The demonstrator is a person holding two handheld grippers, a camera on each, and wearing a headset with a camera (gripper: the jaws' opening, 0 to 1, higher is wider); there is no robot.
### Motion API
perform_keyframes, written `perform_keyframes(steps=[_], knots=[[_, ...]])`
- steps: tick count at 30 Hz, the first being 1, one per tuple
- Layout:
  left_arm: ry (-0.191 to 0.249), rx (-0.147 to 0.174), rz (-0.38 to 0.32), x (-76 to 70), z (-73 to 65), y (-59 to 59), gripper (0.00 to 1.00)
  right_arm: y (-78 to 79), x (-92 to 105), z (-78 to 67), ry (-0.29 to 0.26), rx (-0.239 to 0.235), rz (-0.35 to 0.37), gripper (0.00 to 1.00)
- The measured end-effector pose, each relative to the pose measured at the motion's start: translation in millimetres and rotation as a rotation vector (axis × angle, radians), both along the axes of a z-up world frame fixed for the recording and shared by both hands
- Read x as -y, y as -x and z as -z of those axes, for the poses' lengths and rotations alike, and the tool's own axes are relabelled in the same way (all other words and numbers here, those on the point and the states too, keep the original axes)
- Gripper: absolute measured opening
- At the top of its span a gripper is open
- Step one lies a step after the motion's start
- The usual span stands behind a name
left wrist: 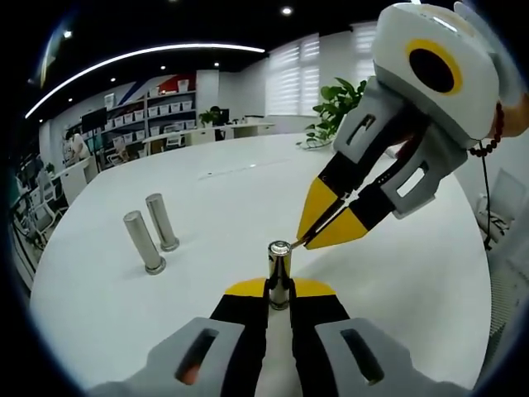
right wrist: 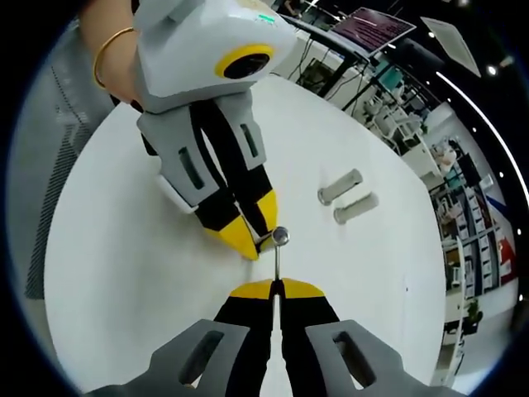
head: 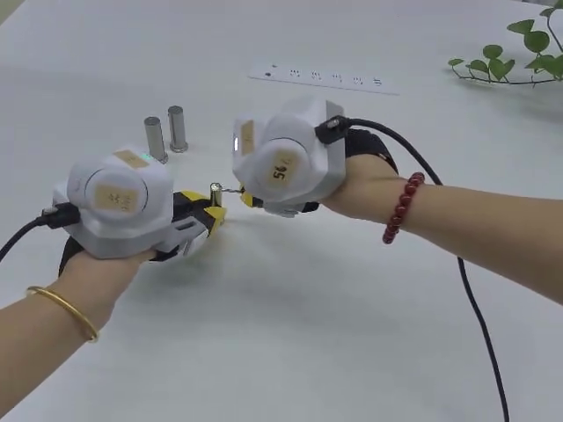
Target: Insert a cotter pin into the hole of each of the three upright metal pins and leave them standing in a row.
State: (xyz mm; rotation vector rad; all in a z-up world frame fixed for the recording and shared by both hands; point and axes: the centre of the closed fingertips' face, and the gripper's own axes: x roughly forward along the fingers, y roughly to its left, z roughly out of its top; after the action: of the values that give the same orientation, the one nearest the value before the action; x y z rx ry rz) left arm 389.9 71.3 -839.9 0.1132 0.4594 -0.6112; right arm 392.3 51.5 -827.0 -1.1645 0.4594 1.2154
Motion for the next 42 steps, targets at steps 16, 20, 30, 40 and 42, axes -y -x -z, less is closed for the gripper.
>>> perform_keyframes(steps=[16, 20, 30, 40, 42], knots=[[-0.03, 0.019, 0.002, 0.8, 0.6, -0.9, 0.07, 1.0, 1.3, -4.9, -0.064, -0.077, 0.091, 0.02], [-0.034, 0.021, 0.011, 0.9, 0.5, -0.9, 0.07, 1.2, 1.7, -6.0, -0.083, -0.081, 0.076, 0.03], [-0.045, 0.029, 0.039, 0.8, 0.5, -0.6, 0.07, 4.5, 0.1, -7.5, -0.115, -0.064, -0.024, 0.03], [-0.064, 0.04, 0.046, 1.5, 0.9, -0.1, 0.07, 5.9, -3.0, -9.8, -0.142, -0.075, -0.047, 0.03], [-0.064, 0.039, 0.047, 1.9, 1.0, -0.6, 0.07, 5.9, -4.0, -12.3, -0.151, -0.075, -0.046, 0.02]])
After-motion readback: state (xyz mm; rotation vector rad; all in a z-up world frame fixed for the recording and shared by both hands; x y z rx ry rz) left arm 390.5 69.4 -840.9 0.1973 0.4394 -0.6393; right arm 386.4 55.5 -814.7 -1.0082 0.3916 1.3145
